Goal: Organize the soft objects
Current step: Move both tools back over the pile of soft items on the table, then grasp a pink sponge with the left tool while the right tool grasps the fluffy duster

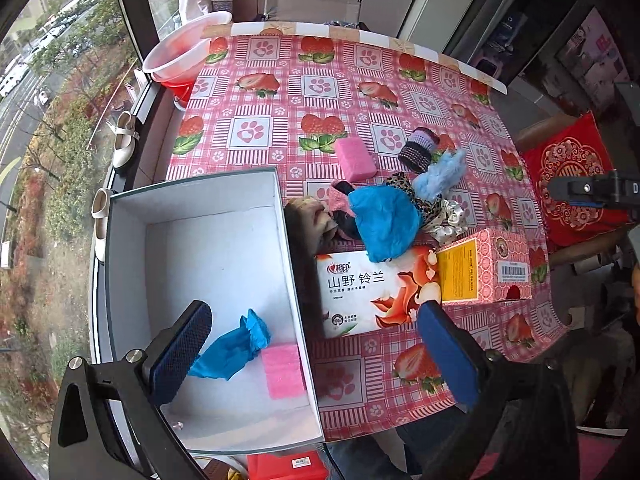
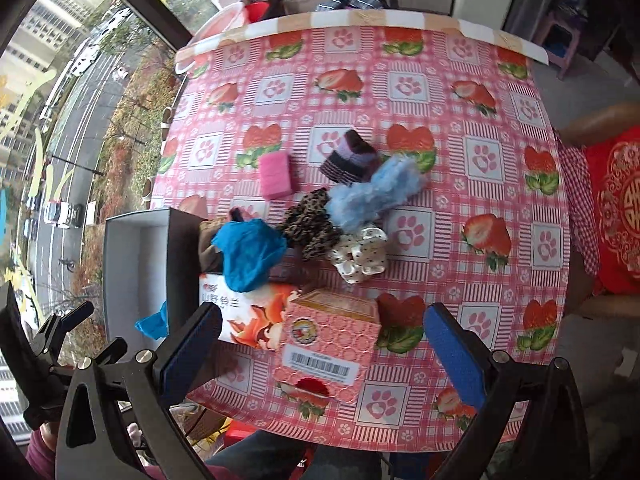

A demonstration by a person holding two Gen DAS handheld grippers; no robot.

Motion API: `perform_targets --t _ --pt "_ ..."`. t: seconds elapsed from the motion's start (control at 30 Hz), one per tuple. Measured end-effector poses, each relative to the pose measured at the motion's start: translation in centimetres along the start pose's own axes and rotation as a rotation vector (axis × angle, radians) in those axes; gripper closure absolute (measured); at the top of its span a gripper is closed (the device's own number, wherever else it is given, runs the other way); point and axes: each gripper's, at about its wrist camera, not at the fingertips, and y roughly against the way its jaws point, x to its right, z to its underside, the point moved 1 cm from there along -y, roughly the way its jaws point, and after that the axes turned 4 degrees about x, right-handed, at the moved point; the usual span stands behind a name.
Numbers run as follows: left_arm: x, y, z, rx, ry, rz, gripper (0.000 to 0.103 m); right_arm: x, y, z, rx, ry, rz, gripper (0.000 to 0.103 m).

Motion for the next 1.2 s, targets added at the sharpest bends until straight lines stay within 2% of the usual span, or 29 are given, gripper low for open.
perform_targets --t 0.13,0.33,0.5,0.67,0.83,0.93,1.07,1.13,1.2 --pt "1.6 -2.4 -2.3 -0.061 0.008 -0.019 0.0 5.1 -3.7 -0.6 -0.046 -0.077 0.061 0.001" --pt "3.3 -5.8 -5.4 -0.114 0.045 -0.018 0.0 8.9 -9.6 -2.1 -0.135 -0.122 0.057 0.001" --pt "4.4 -9.5 -8.7 -0.169 0.082 -0.021 0.0 8.7 -13.3 -4.8 -0.13 -0.096 0.041 0.001" --pt "5.0 -14.4 -12.4 -0.212 0.112 -0.065 0.0 7.0 -17.3 -7.8 -0.138 -0.066 0.004 0.001" --pt "5.6 -20.1 -14.7 -0.27 0.129 -0.091 0.0 6.1 -20.9 -8.5 -0.177 -0.012 0.013 0.001" --pt "5.6 -23.0 -15.0 -0.306 0.146 -0.132 0.0 7.2 -21.2 -7.9 -0.166 0.015 0.081 0.001" --pt "5.2 -25.3 -15.0 -0.333 0.173 -0.162 0.0 11.8 -19.7 -7.2 -0.133 -0.038 0.207 0.001" --pt "5.2 -25.9 -15.0 -0.336 0.18 -0.169 0.0 14.2 -18.9 -6.7 -0.126 -0.09 0.213 0.001" --pt "5.2 -26.5 -15.1 -0.335 0.186 -0.174 0.0 15.7 -18.0 -6.1 -0.118 -0.159 0.147 0.001"
